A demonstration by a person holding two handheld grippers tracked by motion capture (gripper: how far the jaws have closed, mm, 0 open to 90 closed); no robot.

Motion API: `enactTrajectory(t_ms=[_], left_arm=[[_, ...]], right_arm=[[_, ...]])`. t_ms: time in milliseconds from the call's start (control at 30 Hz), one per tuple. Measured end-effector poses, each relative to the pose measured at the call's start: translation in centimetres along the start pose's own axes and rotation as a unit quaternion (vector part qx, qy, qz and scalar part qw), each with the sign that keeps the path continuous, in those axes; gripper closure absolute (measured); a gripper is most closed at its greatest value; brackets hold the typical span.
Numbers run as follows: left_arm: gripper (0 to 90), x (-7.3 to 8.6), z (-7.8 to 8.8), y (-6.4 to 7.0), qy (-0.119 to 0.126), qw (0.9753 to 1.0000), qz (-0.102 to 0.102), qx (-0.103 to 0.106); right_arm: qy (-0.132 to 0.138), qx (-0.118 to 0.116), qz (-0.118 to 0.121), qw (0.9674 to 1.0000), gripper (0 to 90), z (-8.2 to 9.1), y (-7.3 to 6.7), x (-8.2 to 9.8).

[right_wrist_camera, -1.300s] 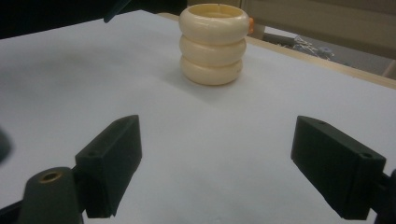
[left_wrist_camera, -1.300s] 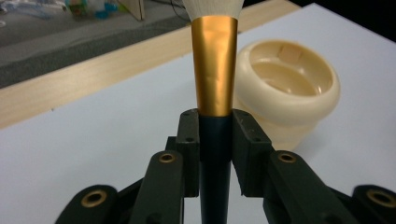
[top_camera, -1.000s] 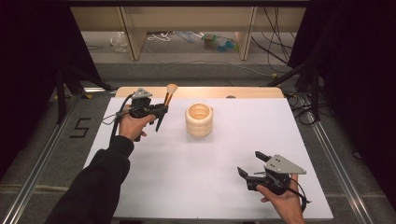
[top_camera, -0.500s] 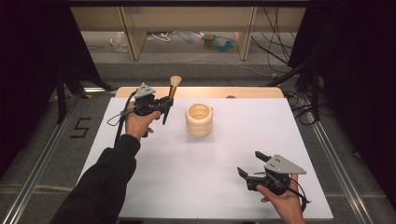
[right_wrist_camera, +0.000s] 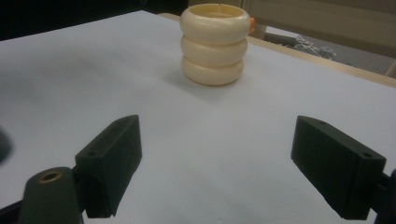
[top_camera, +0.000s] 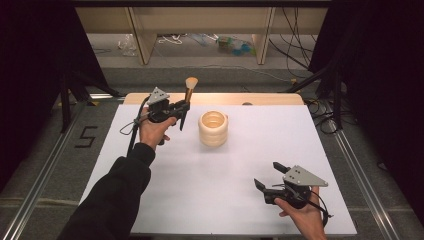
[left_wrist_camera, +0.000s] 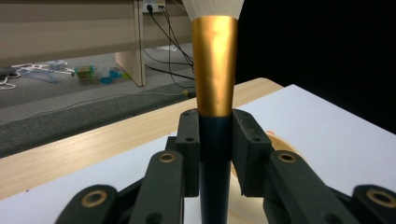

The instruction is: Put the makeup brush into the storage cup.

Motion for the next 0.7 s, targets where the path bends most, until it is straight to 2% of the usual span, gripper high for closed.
enactTrajectory(t_ms=[200, 233, 267, 300, 400, 467, 500, 567, 667, 700], left_arm=[[74.1, -0.6, -0.9, 1.0, 0.008, 0.9999, -0.003, 0.006], [74.1, -0.7, -1.0, 1.1, 0.012, 0.9999, -0.001, 0.006], [74.1, -0.8, -1.2, 1.3, 0.015, 0.9999, 0.000, 0.008], [74.1, -0.9, -1.4, 1.4, 0.013, 0.9999, -0.003, 0.011], [74.1, -1.2, -1.8, 1.8, 0.018, 0.9997, -0.004, 0.013], [74.1, -1.3, -1.9, 2.0, 0.021, 0.9997, -0.005, 0.014], [74.1, -1.5, -2.2, 2.3, 0.026, 0.9995, -0.004, 0.018], [74.1, -1.5, -2.4, 2.5, 0.030, 0.9994, -0.001, 0.019], [74.1, -1.4, -2.8, 2.8, 0.026, 0.9994, -0.006, 0.020], [74.1, -1.4, -3.0, 2.9, 0.027, 0.9994, -0.006, 0.020]], right_arm=[[0.000, 0.000, -0.001, 1.0000, 17.1, 0.0, 0.0, 0.0], [-0.008, 0.000, -0.004, 1.0000, 17.1, 0.1, 0.0, 0.0], [-0.003, -0.001, -0.010, 0.9999, 17.1, 0.0, -0.1, 0.1], [0.001, 0.000, -0.002, 1.0000, 17.1, 0.0, 0.1, 0.1], [0.003, 0.000, -0.005, 1.0000, 17.1, -0.1, 0.1, 0.1], [-0.006, -0.003, -0.011, 0.9999, 17.1, 0.1, 0.0, 0.1], [0.000, -0.002, -0.003, 1.0000, 17.1, 0.1, 0.1, 0.0], [0.003, -0.001, -0.004, 1.0000, 17.1, 0.0, 0.1, 0.1], [-0.003, -0.003, -0.010, 0.9999, 17.1, 0.0, 0.0, 0.1], [-0.015, -0.005, -0.009, 0.9998, 17.0, 0.2, 0.0, 0.0]])
Point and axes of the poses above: each handheld gripper's, and its own axes: z roughly backward along the jaws, x roughly out of its underside, y roughly to its right, the point moved 2 cm from there along -z, roughly forward along the jaws, and after that the axes turned 9 degrees about y, right-handed, at the moved point
